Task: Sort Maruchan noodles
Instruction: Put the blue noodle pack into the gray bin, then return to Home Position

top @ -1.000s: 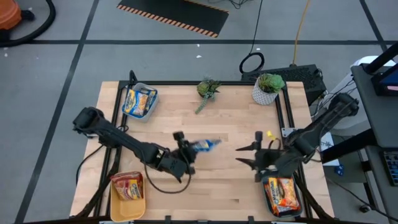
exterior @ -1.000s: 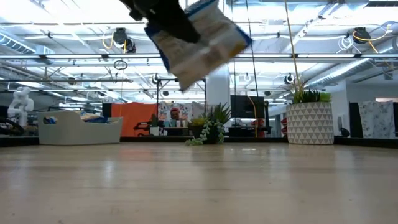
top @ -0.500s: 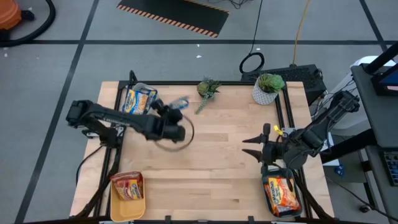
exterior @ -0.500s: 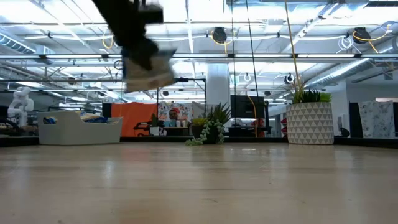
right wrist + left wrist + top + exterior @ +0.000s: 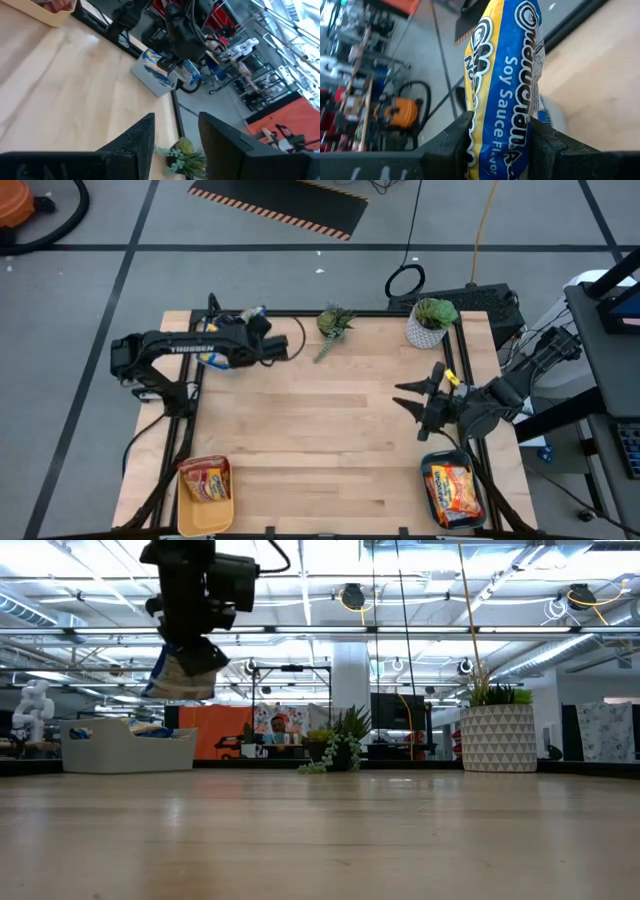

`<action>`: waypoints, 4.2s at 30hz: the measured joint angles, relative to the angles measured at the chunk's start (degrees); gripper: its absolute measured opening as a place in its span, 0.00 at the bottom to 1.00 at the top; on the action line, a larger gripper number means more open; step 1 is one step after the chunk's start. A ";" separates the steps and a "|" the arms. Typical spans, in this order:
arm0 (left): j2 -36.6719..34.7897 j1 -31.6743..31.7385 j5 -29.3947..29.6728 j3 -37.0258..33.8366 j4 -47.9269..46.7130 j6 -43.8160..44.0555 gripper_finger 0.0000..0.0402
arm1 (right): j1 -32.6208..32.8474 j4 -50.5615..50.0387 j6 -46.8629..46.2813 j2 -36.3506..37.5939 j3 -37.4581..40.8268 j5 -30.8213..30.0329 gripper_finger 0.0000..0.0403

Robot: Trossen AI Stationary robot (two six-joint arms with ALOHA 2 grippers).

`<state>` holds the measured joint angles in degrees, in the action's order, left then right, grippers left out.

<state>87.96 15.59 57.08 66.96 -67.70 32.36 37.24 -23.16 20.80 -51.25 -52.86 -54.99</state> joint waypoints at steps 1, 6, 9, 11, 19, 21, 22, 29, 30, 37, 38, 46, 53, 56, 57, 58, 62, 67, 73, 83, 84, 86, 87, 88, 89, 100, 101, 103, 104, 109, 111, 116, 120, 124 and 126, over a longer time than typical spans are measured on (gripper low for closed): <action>0.00 1.02 0.00 0.00 -0.04 -0.06 0.37 | -0.26 -0.01 0.53 0.33 0.00 -0.03 0.36; 0.02 5.62 -0.01 0.00 -1.21 -0.88 0.37 | -1.72 -0.21 1.92 1.93 0.00 -0.02 0.36; 0.02 7.79 0.00 0.00 -3.46 -0.10 0.37 | -2.33 -0.55 2.39 2.62 0.00 -0.19 0.36; 0.02 8.70 -0.01 0.00 -5.11 1.01 0.37 | -2.56 -0.88 2.39 3.01 0.00 -0.32 0.36; 0.02 9.25 -0.09 0.00 -8.44 4.12 0.37 | -2.83 -2.53 0.91 3.63 0.04 -0.35 0.36; 0.02 9.25 -0.06 -0.33 -8.70 4.59 0.37 | -2.81 -2.54 0.21 3.63 0.04 -0.35 0.36; 0.02 9.25 -0.02 -0.80 -8.68 4.85 0.37 | -2.81 -2.53 -0.16 3.63 0.04 -0.35 0.36; 0.04 9.32 0.42 -6.79 -8.73 5.10 0.37 | -2.81 -2.46 -0.59 3.63 0.04 -0.35 0.36; 0.04 9.31 0.42 -7.56 -8.72 5.07 0.37 | -2.83 -2.44 -0.59 3.63 0.04 -0.35 0.36; 0.04 9.32 1.74 -11.47 -8.50 6.83 0.37 | -2.81 -2.42 -0.59 3.61 0.04 -0.29 0.36; 0.04 9.32 1.70 -11.78 -8.32 7.04 0.37 | -2.83 -2.42 -0.56 3.61 0.04 -0.28 0.36; 0.04 9.32 -4.57 -12.63 -3.71 5.15 0.39 | -2.82 -2.42 -0.14 3.61 0.04 -0.26 0.36; 0.04 9.36 -11.32 -12.63 -1.40 5.46 0.60 | -2.81 -2.42 -0.21 3.61 0.04 -0.24 0.36; 0.03 9.36 -14.85 -12.21 0.09 5.68 0.67 | -2.81 -2.42 -0.51 3.61 0.04 -0.23 0.36; -0.21 9.36 -16.36 -11.80 0.40 5.14 0.69 | -2.81 -2.42 -0.55 3.61 0.04 -0.22 0.36; -0.50 9.36 -17.82 -11.28 0.51 4.55 0.69 | -2.81 -2.42 -0.57 3.61 0.04 -0.21 0.36; -2.19 8.18 -19.68 -9.09 0.85 4.30 0.70 | -2.81 -2.44 -1.44 3.59 0.04 -0.17 0.36; -7.28 5.44 -19.72 -6.64 1.88 4.83 0.70 | -2.81 -2.53 -3.49 3.59 0.04 -0.15 0.36; -17.85 -1.56 -16.11 -6.16 15.16 -2.02 0.69 | -2.83 -2.71 -6.76 4.75 0.04 5.90 0.36; -29.05 -10.05 -33.60 -16.82 47.18 -28.36 0.51 | -2.80 3.11 -7.68 10.43 5.87 8.90 0.24; -29.56 -9.98 -35.25 -17.83 49.55 -30.02 0.49 | -2.81 4.11 -6.93 11.29 6.91 8.88 0.21; -30.43 -9.26 -38.37 -19.88 53.25 -32.67 0.45 | -2.81 5.22 -6.56 12.85 8.30 9.29 0.16; -30.79 -8.94 -41.06 -21.04 56.27 -34.80 0.42 | -2.81 5.34 -6.53 13.81 8.72 10.14 0.14; -31.13 -8.70 -44.50 -22.43 60.41 -37.11 0.40 | -2.81 5.40 -6.53 14.73 9.14 10.91 0.11; -31.56 -8.67 -48.11 -24.10 64.52 -39.23 0.38 | -2.81 5.36 -6.60 15.52 9.56 12.18 0.08; -31.87 -6.27 -59.13 -35.53 85.74 -41.99 0.22 | -2.83 5.57 -5.64 22.13 13.46 14.82 0.01; -31.87 -6.16 -59.26 -36.09 85.85 -41.68 0.22 | -2.83 5.69 -5.15 22.47 13.78 14.82 0.00; -31.87 -6.16 -61.34 -37.13 86.53 -41.84 0.20 | -2.84 5.82 -4.31 23.19 14.35 14.82 0.00; -31.87 -6.18 -62.38 -37.83 87.26 -41.96 0.20 | -2.83 5.79 -3.91 23.48 14.58 14.82 0.00; -31.87 -6.18 -63.12 -40.15 89.90 -41.25 0.20 | -2.83 6.01 -3.13 24.96 15.08 14.84 0.00; -31.87 -6.18 -63.13 -40.69 90.56 -41.39 0.20 | -2.84 6.03 -2.94 25.46 15.08 15.68 0.00; -31.87 -5.95 -63.08 -41.13 90.59 -40.92 0.20 | -2.85 6.25 -2.03 26.52 15.08 20.70 0.00; -31.87 -5.86 -62.56 -41.13 90.68 -39.67 0.20 | -3.97 6.24 -1.64 27.15 15.08 20.79 0.00; -31.87 -6.49 -61.53 -41.13 90.68 -38.66 0.17 | -5.50 6.23 -1.42 27.26 15.08 22.66 0.00; -31.87 -6.73 -61.51 -41.13 90.68 -39.29 0.09 | -6.38 6.21 -1.42 27.26 15.08 24.93 0.00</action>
<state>56.10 8.86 -4.43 25.82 22.98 -6.93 30.87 -16.95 19.38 -23.99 -37.78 -30.05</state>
